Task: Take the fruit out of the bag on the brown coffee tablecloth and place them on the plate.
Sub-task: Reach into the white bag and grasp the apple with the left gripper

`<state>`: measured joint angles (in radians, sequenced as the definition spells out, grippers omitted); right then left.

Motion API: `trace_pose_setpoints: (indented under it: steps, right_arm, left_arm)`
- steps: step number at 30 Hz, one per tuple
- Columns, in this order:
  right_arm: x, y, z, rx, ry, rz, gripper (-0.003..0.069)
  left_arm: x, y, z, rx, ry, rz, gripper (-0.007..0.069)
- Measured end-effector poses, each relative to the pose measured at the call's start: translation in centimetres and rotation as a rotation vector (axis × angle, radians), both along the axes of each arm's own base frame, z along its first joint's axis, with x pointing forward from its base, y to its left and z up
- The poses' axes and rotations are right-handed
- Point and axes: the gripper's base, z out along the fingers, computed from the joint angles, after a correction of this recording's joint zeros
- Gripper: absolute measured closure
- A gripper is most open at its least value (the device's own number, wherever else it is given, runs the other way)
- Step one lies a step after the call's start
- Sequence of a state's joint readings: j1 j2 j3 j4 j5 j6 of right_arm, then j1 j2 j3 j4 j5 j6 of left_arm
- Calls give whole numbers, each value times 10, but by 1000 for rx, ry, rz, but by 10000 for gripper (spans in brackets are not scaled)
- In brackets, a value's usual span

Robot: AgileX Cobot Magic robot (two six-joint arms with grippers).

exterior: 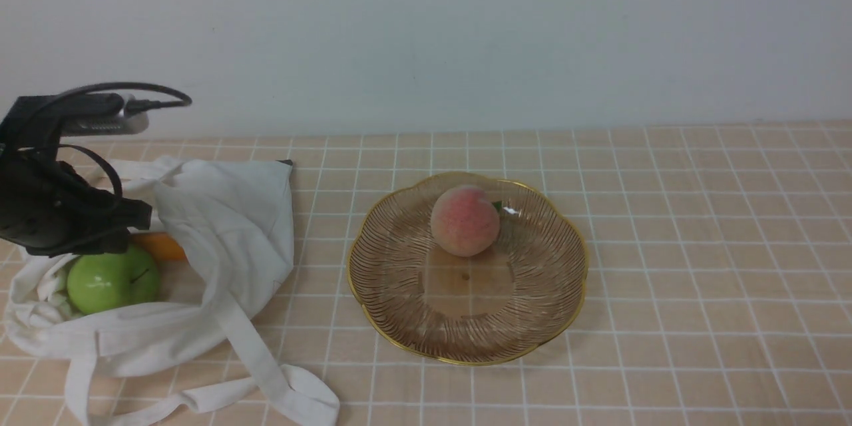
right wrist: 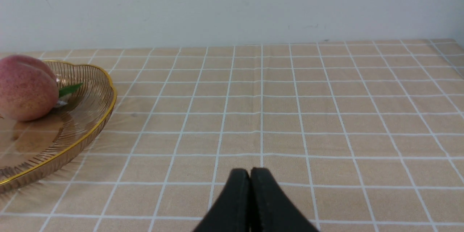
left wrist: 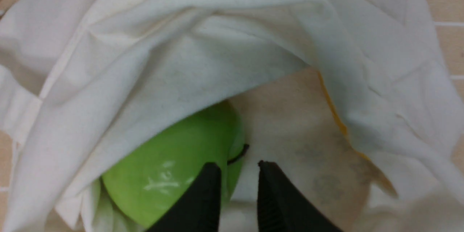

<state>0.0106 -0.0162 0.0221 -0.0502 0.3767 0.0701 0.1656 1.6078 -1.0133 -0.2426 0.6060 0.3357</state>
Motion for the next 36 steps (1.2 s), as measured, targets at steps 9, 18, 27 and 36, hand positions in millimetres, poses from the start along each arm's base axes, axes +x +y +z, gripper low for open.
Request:
trace_pose_setpoints:
  steps: [9,18,27,36]
  right_arm:
    - [0,0,0,0,0,0,674]
    - [0,0,0,0,0,0,674]
    - [0,0,0,0,0,0,674]
    - [0,0,0,0,0,0,674]
  left_arm:
    - [14,10,-20,130,-2,-66,115]
    - [14,14,-24,199,18,-105,30]
    - [13,25,-35,275,80,-37,32]
    - [14,21,-39,255,122,-13,210]
